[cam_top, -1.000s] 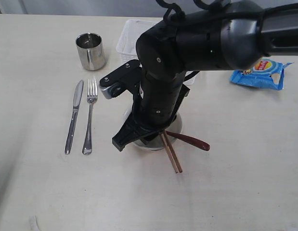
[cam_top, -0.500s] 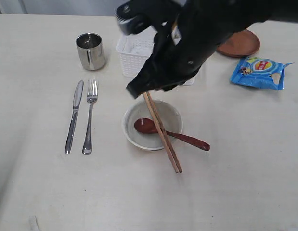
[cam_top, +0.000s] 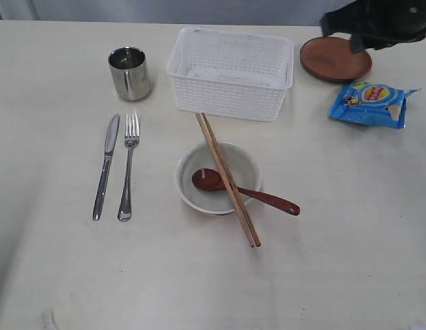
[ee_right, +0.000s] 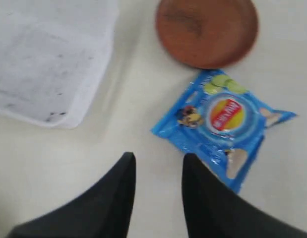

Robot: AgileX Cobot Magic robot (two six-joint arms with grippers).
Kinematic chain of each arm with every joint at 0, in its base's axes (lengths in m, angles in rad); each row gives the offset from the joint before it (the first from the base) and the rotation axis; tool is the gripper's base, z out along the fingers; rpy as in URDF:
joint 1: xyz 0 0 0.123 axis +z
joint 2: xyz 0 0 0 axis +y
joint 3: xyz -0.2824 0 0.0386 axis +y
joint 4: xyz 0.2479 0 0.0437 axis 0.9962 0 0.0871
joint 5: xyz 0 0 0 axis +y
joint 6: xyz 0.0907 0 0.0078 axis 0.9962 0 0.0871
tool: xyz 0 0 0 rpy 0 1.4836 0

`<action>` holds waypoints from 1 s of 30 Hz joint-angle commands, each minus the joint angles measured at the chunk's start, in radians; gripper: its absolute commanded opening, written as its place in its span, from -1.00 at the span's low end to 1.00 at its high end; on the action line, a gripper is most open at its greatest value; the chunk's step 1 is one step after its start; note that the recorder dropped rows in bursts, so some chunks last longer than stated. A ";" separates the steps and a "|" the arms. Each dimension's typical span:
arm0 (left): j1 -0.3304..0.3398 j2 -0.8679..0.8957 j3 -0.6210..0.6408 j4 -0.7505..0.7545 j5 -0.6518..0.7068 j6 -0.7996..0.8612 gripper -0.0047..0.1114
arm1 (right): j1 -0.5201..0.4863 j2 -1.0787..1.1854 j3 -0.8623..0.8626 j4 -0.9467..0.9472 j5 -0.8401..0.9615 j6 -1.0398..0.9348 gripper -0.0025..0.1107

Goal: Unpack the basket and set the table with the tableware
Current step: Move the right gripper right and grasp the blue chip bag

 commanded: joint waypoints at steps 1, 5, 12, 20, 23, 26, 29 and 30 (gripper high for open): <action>-0.001 -0.004 0.003 -0.009 -0.011 0.000 -0.92 | -0.169 0.025 0.001 0.064 0.012 0.021 -0.40; -0.001 -0.004 0.003 -0.009 -0.011 0.000 -0.92 | -0.333 0.106 0.001 0.261 0.044 -0.125 -0.40; -0.001 -0.004 0.003 -0.009 -0.011 0.000 -0.92 | -0.561 0.257 0.001 0.667 0.119 -0.416 -0.38; -0.001 -0.004 0.003 -0.009 -0.011 0.000 -0.92 | -0.662 0.414 0.001 0.963 0.176 -0.648 0.05; -0.001 -0.004 0.003 -0.009 -0.011 0.000 -0.92 | -0.662 0.468 0.001 0.974 0.144 -0.680 0.00; -0.001 -0.004 0.003 -0.004 -0.011 0.000 -0.92 | -0.662 0.516 0.001 1.023 0.121 -0.730 -0.08; -0.001 -0.004 0.003 -0.004 -0.011 0.000 -0.92 | -0.662 0.553 0.001 1.079 0.099 -0.782 -0.09; -0.001 -0.004 0.003 -0.004 -0.011 0.000 -0.92 | -0.662 0.563 -0.001 1.087 0.091 -0.794 -0.10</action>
